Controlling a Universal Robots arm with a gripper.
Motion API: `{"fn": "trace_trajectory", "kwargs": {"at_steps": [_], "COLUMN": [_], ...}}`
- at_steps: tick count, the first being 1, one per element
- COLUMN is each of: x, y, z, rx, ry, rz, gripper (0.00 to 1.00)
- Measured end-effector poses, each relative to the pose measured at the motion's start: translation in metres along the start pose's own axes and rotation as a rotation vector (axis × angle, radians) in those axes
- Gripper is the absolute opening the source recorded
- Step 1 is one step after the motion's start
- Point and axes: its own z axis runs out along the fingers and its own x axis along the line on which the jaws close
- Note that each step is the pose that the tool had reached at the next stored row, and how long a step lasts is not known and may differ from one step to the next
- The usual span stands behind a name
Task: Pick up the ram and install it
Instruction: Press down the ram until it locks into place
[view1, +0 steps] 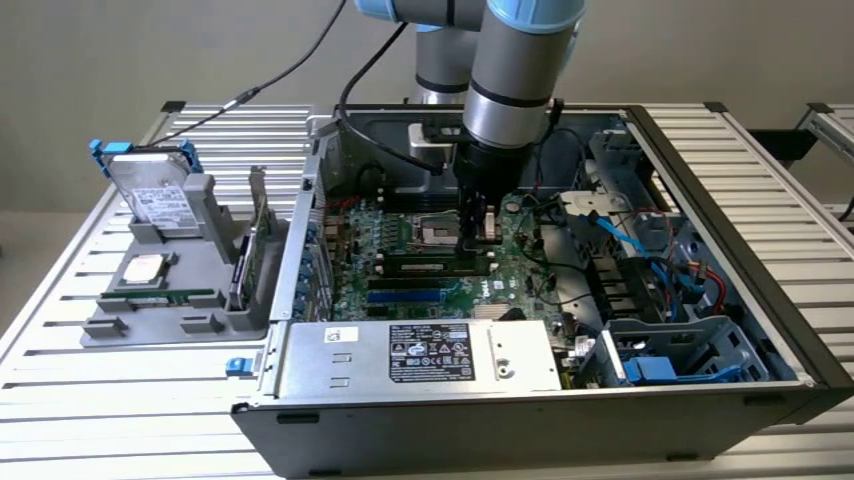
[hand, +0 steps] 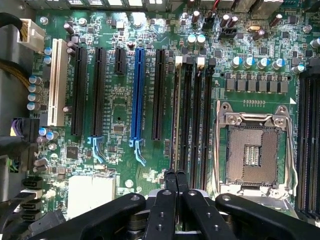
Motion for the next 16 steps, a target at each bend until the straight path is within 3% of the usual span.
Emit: {"fn": "trace_trajectory", "kwargs": {"at_steps": [9,16], "x": [-0.0002,-0.0003], "y": [-0.0004,0.0023], "z": [0.0043,0.0016], "rx": [-0.0005,0.0001], "ry": [0.0043,0.0031], "rz": [0.000,0.000], "gripper": [0.10,0.10]}}
